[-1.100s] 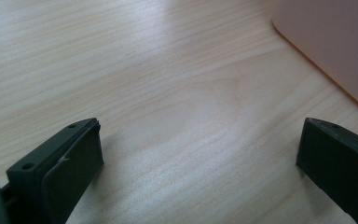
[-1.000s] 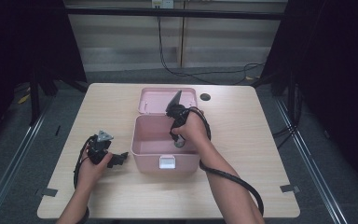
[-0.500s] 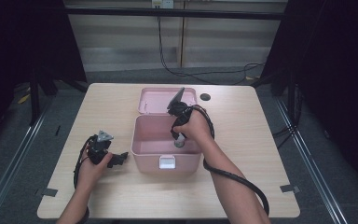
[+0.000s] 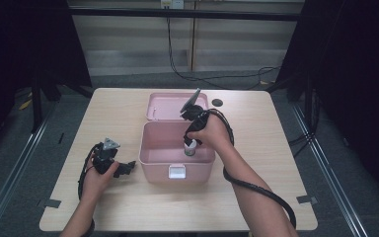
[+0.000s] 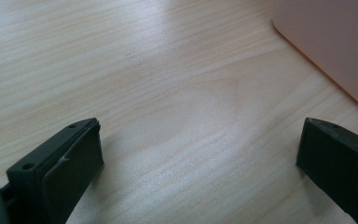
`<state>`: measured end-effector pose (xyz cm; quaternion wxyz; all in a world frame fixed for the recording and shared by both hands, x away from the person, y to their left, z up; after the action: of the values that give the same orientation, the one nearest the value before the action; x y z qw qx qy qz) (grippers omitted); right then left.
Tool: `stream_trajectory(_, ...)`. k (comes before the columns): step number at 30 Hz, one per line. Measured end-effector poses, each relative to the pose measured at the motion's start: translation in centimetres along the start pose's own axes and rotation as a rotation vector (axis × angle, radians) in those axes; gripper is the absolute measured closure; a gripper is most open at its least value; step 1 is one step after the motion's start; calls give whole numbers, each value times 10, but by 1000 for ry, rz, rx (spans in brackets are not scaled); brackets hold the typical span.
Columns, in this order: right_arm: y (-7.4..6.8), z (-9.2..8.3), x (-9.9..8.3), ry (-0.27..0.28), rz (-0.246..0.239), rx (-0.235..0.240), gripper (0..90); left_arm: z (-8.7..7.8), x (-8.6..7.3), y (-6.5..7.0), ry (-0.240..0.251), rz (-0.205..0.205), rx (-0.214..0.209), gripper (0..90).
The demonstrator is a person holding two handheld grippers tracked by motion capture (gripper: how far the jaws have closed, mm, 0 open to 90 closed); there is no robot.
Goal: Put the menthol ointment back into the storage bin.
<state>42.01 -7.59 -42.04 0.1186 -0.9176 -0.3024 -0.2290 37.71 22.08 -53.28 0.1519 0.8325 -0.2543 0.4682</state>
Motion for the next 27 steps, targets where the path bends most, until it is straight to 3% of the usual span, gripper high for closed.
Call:
stream_trajectory(8, -9, -11, -1, 14, -30, 17, 436, 0, 0, 0, 0, -1, 0, 0)
stream_trajectory(20, -11, -34, -7, 32, -61, 19, 450, 0, 0, 0, 0, 1, 1, 0)
stream_trajectory(21, -10, -35, -8, 34, -78, 26, 456, 0, 0, 0, 0, 0, 0, 0)
stream_trajectory(27, -11, -43, -12, 59, -79, 49, 496, 0, 0, 0, 0, 0, 0, 0)
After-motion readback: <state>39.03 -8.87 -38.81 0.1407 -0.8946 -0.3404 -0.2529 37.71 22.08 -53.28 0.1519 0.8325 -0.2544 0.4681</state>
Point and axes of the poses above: each handheld gripper's, and its own axes: z roughly forward along the jaws, x roughly out of its top, y roughly to its right, the point moved 3 cm from there along z, roughly forward along the jaws, and after that the axes turned 15 degrees about y, right-handed, at the moved point
